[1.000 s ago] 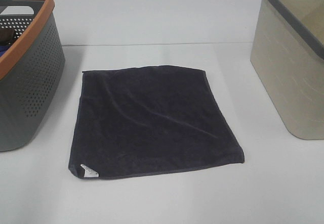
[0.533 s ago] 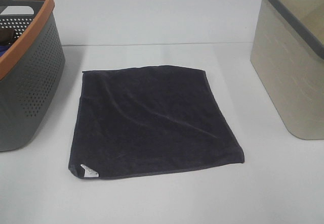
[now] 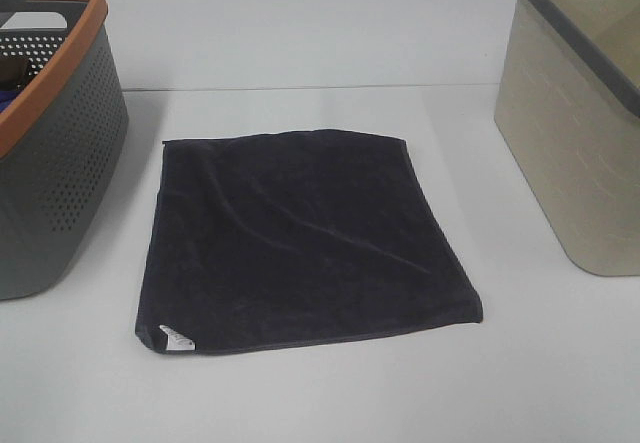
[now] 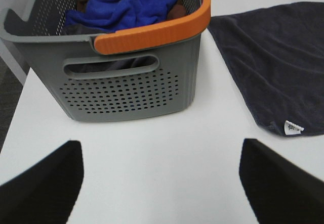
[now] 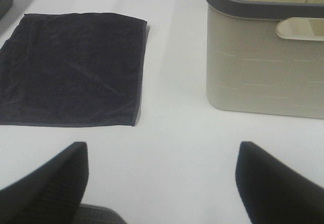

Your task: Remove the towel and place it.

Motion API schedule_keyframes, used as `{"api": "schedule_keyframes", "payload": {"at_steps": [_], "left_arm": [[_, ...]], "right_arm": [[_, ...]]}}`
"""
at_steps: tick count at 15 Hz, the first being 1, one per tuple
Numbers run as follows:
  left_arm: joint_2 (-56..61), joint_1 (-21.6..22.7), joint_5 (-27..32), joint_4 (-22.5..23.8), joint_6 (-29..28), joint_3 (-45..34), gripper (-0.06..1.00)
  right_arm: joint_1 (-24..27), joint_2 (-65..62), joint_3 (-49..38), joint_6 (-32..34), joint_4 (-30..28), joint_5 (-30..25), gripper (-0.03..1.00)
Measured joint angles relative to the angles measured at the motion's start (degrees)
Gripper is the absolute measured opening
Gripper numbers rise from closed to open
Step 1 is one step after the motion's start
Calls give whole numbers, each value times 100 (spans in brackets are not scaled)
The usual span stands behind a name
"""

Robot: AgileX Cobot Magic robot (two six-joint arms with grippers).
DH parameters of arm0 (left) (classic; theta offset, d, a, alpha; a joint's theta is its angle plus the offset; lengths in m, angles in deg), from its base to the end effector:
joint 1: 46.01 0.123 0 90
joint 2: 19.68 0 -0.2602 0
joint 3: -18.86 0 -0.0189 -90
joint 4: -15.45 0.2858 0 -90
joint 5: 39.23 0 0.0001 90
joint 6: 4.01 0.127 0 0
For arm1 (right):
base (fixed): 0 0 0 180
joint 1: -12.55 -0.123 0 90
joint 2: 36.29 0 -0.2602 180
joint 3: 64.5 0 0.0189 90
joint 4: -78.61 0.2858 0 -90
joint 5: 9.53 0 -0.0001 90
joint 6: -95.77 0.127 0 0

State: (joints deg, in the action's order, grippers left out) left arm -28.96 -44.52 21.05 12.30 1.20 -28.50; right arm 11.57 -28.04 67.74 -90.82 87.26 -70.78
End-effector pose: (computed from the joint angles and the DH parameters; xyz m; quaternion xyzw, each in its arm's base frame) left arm 0.0848 -0.0039 0.2805 0.0285 0.8515 0.0031 0.5236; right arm 0.0807 0.0181 0.2786 -0.0596 0.8493 0.0498 0.5221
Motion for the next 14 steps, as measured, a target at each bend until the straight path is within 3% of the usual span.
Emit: {"api": "schedule_keyframes", "payload": {"at_steps": [14], "left_arm": [[103,0,0,0,0,0,80]], "right_arm": [[0,-11,0,0,0,0,76]]}}
